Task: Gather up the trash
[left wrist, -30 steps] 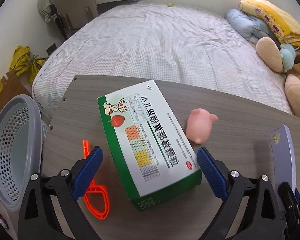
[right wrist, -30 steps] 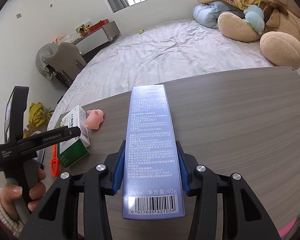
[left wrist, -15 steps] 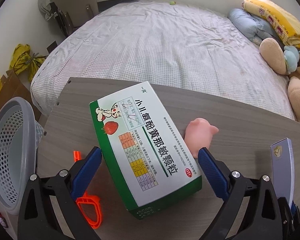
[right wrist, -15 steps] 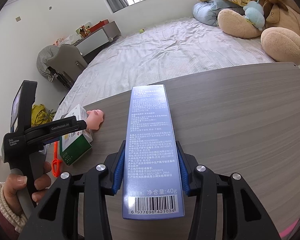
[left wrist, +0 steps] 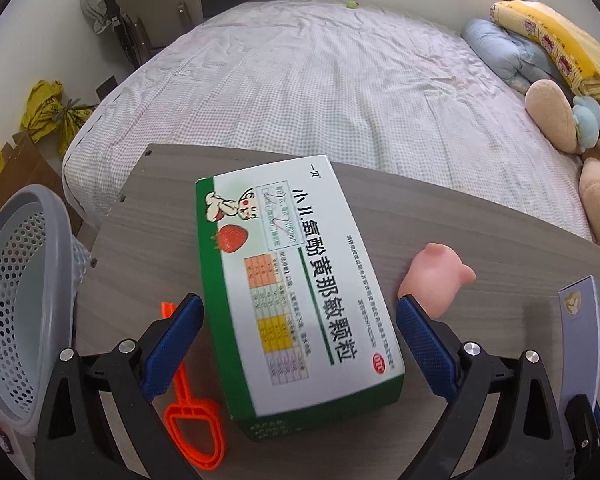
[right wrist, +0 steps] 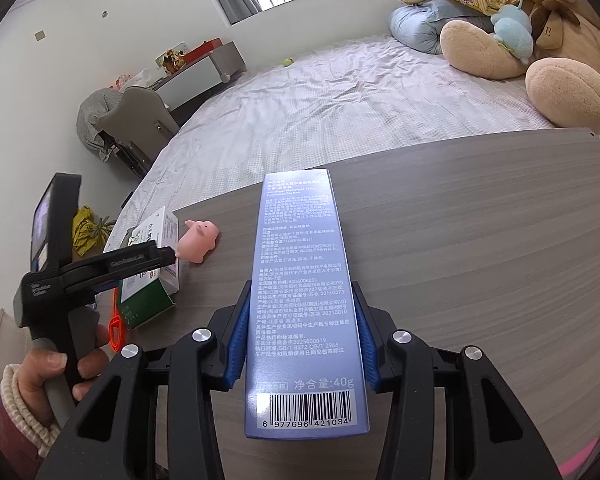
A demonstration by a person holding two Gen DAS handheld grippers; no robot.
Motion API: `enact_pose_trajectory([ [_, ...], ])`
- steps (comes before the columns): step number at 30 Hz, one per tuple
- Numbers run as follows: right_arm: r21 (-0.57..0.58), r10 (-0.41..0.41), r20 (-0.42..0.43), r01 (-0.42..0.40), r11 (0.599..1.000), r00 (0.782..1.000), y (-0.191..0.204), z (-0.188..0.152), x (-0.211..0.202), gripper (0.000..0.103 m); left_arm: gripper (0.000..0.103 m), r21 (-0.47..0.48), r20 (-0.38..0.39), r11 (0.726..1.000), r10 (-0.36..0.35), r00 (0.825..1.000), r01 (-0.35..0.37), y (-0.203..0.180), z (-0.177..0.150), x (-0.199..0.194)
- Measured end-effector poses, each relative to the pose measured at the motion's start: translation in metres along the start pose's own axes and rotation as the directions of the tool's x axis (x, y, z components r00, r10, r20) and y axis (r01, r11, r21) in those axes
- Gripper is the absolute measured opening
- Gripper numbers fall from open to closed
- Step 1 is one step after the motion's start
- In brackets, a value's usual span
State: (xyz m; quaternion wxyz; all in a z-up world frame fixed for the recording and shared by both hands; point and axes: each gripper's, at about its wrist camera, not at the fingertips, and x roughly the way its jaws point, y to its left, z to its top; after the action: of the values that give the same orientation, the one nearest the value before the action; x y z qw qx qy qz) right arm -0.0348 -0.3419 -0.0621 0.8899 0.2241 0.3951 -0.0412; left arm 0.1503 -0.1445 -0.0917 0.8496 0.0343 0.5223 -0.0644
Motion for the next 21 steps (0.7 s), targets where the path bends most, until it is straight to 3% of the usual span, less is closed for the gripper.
enact_pose_trajectory([
  [4, -0.003, -0.006, 0.004, 0.006, 1.000, 1.000, 0.001, 0.001, -0.001, 0.044, 0.085, 0.022, 0.002, 1.000, -0.015, 1.000, 0.015, -0.004, -0.001, 0.001],
  [21, -0.064, 0.021, 0.005, -0.020, 0.998, 1.000, 0.032, 0.000, -0.008, 0.044, 0.082, 0.048, 0.099, 0.996, -0.081, 0.992, 0.077, 0.019, -0.031, -0.060],
])
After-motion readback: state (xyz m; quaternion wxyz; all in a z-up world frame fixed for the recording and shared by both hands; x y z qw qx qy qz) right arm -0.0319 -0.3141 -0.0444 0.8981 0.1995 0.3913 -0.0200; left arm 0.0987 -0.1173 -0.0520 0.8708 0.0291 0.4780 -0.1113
